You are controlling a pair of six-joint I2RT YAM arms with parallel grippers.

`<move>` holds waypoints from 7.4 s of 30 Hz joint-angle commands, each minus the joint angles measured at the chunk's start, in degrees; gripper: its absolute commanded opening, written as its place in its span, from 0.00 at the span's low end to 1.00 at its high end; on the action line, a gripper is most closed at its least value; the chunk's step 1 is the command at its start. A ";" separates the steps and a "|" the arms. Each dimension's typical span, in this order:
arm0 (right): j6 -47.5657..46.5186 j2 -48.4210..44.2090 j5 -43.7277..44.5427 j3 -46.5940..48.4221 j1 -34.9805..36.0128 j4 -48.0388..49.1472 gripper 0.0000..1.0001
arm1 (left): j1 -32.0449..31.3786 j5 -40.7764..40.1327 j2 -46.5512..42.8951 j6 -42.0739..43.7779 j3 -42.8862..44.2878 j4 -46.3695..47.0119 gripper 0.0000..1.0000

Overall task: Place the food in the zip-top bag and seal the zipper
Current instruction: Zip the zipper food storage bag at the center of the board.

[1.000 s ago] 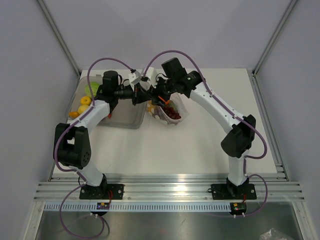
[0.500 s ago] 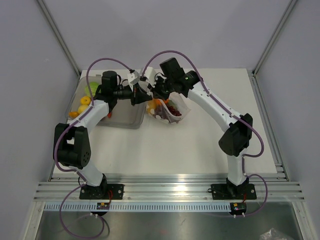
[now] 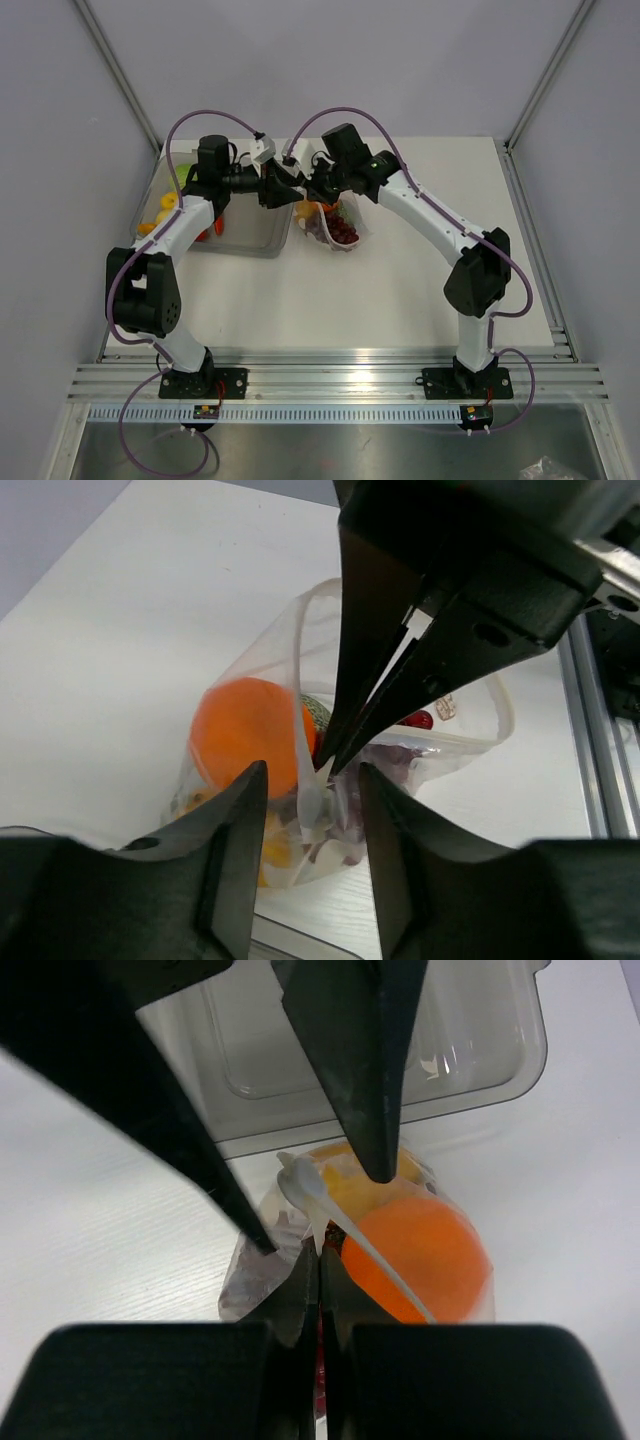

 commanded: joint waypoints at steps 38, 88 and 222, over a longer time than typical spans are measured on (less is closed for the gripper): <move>5.58 -5.42 -6.63 0.24 -2.09 5.58 0.00 | 1.50 3.80 2.99 -8.93 -4.66 16.83 0.59; 1.28 1.96 -2.42 12.02 1.25 -5.68 0.51 | 1.50 3.19 2.55 -17.80 -0.80 17.54 0.00; 12.70 -21.59 6.99 -22.43 0.64 14.10 0.00 | -1.58 4.15 -0.70 5.32 5.62 -13.05 0.00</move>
